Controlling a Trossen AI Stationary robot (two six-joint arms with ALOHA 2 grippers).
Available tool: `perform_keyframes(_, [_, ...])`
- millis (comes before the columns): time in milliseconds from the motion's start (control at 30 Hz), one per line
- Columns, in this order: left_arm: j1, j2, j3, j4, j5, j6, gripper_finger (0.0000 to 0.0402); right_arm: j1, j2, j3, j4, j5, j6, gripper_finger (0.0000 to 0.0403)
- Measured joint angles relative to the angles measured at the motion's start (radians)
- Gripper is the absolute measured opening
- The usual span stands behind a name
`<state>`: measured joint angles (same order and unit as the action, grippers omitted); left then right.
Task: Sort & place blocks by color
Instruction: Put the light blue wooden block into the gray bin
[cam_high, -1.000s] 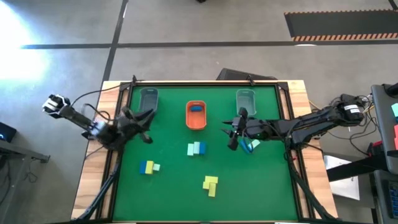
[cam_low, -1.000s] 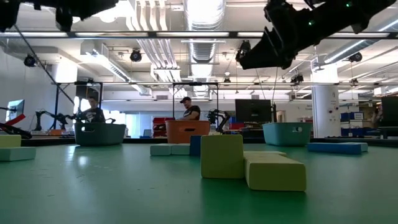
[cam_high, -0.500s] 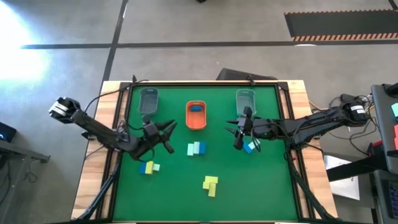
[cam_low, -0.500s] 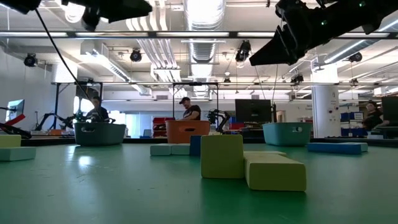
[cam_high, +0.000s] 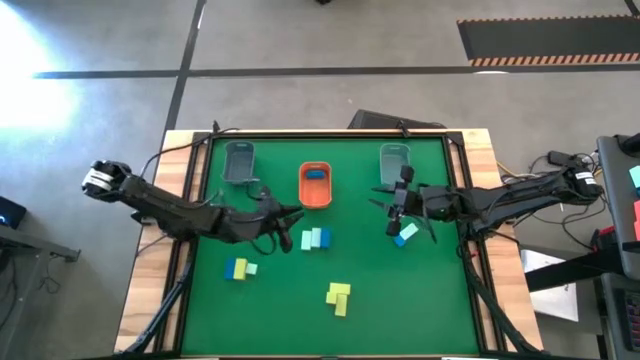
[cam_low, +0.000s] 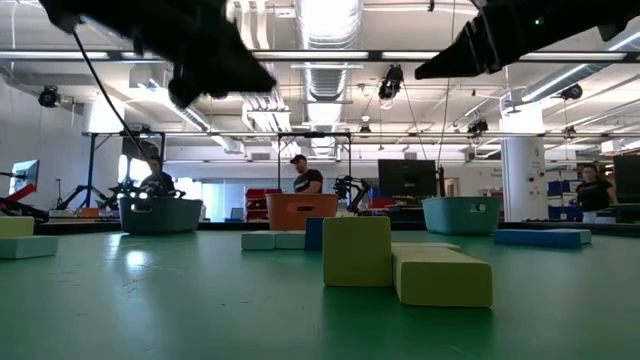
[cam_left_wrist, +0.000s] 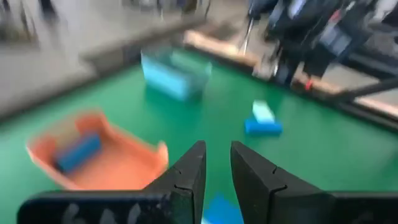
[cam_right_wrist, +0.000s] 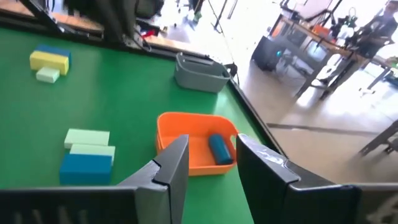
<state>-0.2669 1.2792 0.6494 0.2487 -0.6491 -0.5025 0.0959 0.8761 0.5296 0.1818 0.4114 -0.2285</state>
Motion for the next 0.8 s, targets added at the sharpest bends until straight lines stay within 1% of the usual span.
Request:
perform_keyframes(133, [0.006, 0.13, -0.003, 0.002, 0.066, -0.137, 0.0058, 0.0, -0.07, -0.031, -0.022, 0.0, 0.006, 0.0106])
perform_keyframes(300, [0.006, 0.285, 0.027, 0.003, 0.076, -0.304, 0.0058, 0.0, -0.147, -0.049, -0.083, 0.003, 0.023, 0.0082])
perform_keyframes(367, [0.006, 0.334, 0.039, 0.005, 0.12, -0.373, 0.0058, 0.0, -0.169, -0.05, -0.106, 0.008, 0.031, 0.0072])
perform_keyframes(467, [0.005, 0.394, 0.054, -0.005, 0.22, -0.462, 0.0057, 0.0, -0.196, -0.05, -0.133, 0.008, 0.044, 0.0056])
perform_keyframes(567, [0.004, 0.436, 0.087, -0.046, 0.242, -0.509, 0.0043, 0.0, -0.208, -0.05, -0.147, 0.008, 0.046, 0.0044])
perform_keyframes(700, [0.008, 0.483, 0.143, -0.077, 0.24, -0.512, 0.0009, 0.0, -0.209, -0.05, -0.151, 0.008, 0.046, 0.0033])
perform_keyframes(800, [0.01, 0.511, 0.174, -0.081, 0.24, -0.512, 0.0004, 0.0, -0.206, -0.05, -0.152, 0.008, 0.045, 0.0028])
